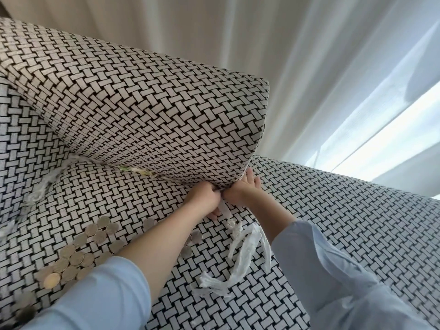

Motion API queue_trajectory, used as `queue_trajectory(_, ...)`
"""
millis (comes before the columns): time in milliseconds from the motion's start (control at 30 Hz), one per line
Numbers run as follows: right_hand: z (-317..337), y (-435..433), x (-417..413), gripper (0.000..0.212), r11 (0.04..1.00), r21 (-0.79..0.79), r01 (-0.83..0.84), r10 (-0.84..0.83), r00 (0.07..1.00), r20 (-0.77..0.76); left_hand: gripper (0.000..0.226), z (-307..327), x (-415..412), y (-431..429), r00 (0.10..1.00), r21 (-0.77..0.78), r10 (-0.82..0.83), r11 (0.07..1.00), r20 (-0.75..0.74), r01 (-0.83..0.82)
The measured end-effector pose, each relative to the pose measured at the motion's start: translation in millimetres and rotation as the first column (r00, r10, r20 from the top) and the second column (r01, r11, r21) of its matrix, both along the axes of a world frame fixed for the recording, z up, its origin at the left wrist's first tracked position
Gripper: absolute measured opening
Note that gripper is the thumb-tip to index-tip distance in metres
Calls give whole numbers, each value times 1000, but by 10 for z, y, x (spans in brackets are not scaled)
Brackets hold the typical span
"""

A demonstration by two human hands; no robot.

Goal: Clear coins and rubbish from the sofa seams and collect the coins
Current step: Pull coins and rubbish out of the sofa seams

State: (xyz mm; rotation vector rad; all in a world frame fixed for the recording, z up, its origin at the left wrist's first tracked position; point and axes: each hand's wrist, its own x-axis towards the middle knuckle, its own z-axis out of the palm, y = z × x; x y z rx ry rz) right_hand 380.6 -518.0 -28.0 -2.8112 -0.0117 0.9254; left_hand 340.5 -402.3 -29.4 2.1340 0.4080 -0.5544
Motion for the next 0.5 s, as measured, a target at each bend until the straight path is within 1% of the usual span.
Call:
queue_trajectory(67, -56, 0, -37, 84, 999, 37, 23, -24, 999, 37, 24, -19, 9, 20, 1000, -55, -1, 998, -10, 1)
queue_trajectory(167, -156, -20, -138, 81, 984, 165, 72, -108, 970, 217, 24, -50, -5, 53, 1000, -114, -5, 993, 8, 6)
queue_trajectory(233, -196, -53, -180, 77, 974, 211, 78, -141, 942, 306, 25, -50, -20, 58, 1000, -131, -4, 991, 25, 7)
queue_trajectory(300, -222, -82, -200, 73, 971, 231, 60, -134, 937, 322, 26, -52, -50, 68, 999, -146, 8, 989, 36, -3)
queue_trajectory(400, -235, -128, -188, 54, 964, 265, 36, -128, 932, 340, 27, -12, -100, 68, 998, -151, 22, 988, 67, -11)
queue_trajectory(500, -271, -171, -190, 43, 952, 306, 8, -126, 921, 368, 25, -1, -113, 68, 996, -141, 20, 990, 82, -8)
